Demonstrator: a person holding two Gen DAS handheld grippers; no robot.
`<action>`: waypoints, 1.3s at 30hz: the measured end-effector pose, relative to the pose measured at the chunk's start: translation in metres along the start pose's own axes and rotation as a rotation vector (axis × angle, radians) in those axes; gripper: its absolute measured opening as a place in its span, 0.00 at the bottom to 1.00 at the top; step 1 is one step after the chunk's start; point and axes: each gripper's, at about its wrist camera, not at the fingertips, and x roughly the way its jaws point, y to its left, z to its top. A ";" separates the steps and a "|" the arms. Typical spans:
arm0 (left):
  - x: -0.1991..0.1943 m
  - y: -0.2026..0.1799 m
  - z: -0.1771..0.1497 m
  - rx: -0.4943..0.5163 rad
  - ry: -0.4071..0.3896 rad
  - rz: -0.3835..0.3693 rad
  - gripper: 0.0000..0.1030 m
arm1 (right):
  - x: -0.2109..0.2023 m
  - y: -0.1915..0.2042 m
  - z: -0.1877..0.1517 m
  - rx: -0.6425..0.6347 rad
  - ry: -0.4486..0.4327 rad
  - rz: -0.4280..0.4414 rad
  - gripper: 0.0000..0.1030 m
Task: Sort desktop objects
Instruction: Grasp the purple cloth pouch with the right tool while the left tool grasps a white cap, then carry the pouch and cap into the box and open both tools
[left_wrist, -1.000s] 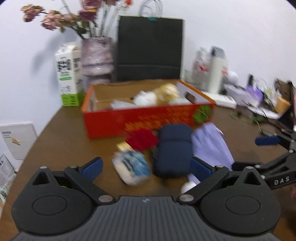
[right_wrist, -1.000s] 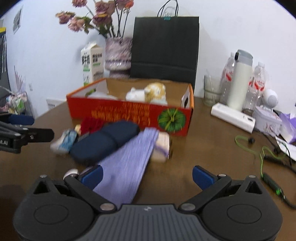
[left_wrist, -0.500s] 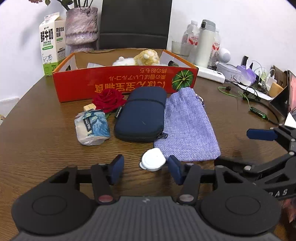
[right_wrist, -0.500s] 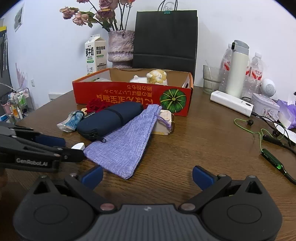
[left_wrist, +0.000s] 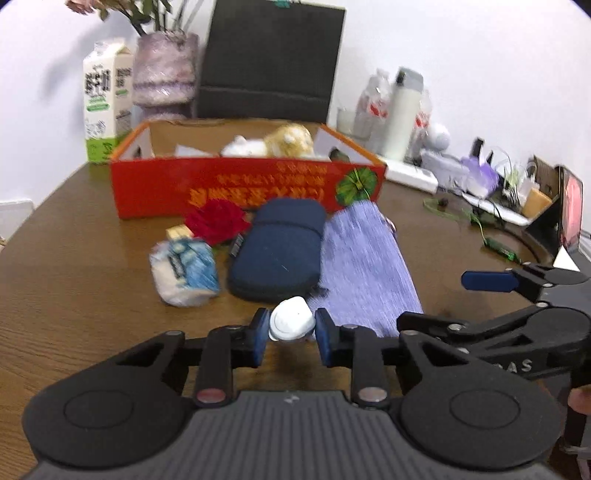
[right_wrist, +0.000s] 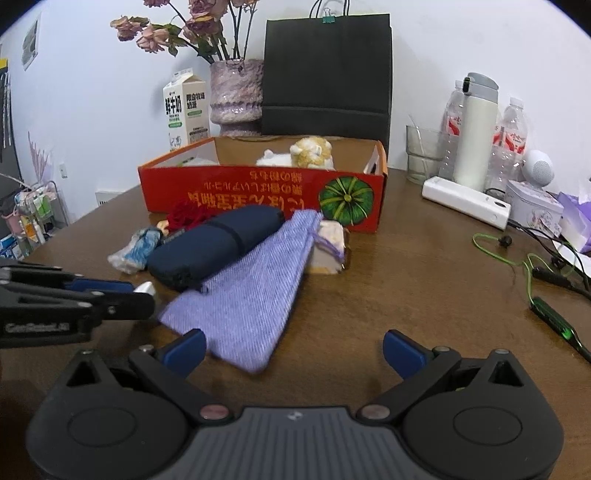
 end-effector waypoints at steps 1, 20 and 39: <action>-0.003 0.004 0.002 -0.010 -0.012 0.005 0.27 | 0.006 0.000 0.004 0.004 0.002 0.007 0.93; -0.036 0.052 0.019 -0.093 -0.097 0.047 0.27 | -0.010 0.007 0.030 0.037 -0.131 0.122 0.02; -0.018 0.044 0.111 -0.069 -0.223 -0.001 0.27 | -0.019 0.008 0.147 0.021 -0.369 0.091 0.02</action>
